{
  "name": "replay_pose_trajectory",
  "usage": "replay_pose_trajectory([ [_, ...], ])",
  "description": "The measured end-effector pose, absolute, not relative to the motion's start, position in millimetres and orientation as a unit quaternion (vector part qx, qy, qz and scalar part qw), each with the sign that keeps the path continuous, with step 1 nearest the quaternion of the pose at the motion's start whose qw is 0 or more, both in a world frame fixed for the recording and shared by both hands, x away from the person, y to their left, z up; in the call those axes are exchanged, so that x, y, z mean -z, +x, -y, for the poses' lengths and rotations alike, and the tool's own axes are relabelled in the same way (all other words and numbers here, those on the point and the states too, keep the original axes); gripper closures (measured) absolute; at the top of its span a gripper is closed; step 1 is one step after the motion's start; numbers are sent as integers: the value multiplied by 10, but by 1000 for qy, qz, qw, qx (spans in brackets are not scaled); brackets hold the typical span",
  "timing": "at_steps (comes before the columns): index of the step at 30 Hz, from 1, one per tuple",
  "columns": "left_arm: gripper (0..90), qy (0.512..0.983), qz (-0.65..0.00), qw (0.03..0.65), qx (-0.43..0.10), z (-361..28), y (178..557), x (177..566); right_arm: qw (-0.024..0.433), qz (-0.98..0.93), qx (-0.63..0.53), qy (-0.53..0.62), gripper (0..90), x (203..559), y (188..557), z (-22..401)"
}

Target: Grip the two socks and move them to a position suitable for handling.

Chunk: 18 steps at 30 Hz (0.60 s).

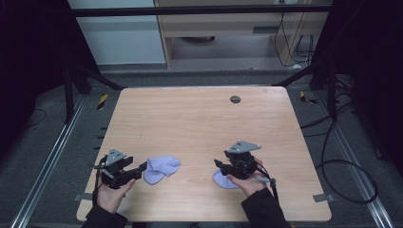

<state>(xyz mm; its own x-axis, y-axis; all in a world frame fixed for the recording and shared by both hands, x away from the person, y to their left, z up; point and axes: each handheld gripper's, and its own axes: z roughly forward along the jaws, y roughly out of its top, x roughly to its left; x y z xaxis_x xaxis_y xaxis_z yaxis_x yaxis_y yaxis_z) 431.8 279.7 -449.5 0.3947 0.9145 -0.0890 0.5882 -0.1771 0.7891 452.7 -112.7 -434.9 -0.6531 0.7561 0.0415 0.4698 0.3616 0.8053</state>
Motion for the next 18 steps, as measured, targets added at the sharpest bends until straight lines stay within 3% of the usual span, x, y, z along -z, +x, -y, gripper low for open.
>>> replay_pose_trajectory([
  [18, 483, 772, -505, 340, -183, -2756, 4342, 4807, 124, -846, -415, 311, 580, 4495, 4682, 54],
])
